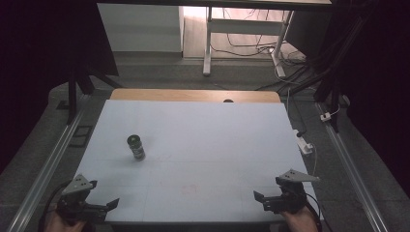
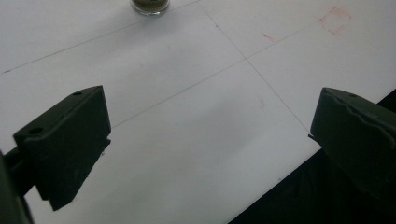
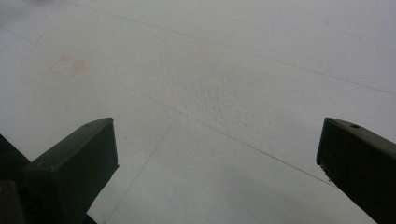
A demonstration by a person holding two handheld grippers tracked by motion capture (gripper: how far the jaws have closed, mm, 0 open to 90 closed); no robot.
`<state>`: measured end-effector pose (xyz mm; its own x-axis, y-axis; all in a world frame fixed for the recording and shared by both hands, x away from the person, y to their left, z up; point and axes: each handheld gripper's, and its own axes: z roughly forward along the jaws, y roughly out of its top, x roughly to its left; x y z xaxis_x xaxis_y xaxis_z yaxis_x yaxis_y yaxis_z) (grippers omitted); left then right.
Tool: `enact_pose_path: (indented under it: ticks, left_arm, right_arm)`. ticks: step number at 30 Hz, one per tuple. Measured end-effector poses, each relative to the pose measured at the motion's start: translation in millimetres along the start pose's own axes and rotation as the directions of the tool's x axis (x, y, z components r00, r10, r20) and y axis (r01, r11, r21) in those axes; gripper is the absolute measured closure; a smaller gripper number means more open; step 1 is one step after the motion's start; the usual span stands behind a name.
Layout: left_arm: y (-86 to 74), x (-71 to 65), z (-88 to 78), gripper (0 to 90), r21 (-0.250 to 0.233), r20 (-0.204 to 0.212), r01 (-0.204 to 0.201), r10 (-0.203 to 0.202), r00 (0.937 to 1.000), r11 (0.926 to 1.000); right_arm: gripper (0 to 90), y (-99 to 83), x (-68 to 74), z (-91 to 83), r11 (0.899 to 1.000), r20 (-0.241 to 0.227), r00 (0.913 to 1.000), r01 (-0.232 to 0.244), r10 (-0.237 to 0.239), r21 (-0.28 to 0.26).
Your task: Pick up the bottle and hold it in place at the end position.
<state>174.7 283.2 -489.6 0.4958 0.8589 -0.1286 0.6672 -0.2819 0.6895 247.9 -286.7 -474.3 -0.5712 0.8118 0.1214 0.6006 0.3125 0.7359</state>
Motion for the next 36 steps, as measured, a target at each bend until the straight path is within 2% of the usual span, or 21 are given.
enact_pose_path:
  ticks: [7, 11, 18, 28, 36]
  left_arm:
    - [3.4, 0.0, -0.1, 0.0, -0.021, 0.008, -0.008, 0.008, 0.9999, 0.9997]
    - [5.7, -0.9, 1.4, 0.0, -0.023, 0.011, -0.030, 0.030, 0.9995, 0.9993]
    - [9.7, -0.2, 4.3, 0.0, -0.039, 0.023, -0.045, 0.046, 0.9987, 0.9982]
    - [17.6, 5.1, 16.1, 0.0, -0.051, 0.069, -0.056, 0.060, 0.9958, 0.9971]
    - [25.5, 10.3, 27.0, 0.0, -0.063, 0.058, -0.057, 0.060, 0.9965, 0.9964]
  right_arm:
    - [0.0, 0.2, 0.4, 0.1, 1.000, 0.000, 1.0000, 0.004, -0.004, 0.004]
    - [0.0, 0.3, 1.1, 0.3, 1.000, -0.002, 1.0000, 0.006, -0.006, 0.007]
    - [0.0, 0.3, 1.2, 0.7, 1.000, -0.007, 0.9999, 0.014, -0.014, 0.009]
    - [0.0, 0.3, -1.1, 0.1, 1.000, -0.012, 0.9999, -0.011, 0.011, 0.005]
    - [0.0, 0.4, -0.9, 0.6, 1.000, -0.012, 0.9999, -0.006, 0.006, 0.007]
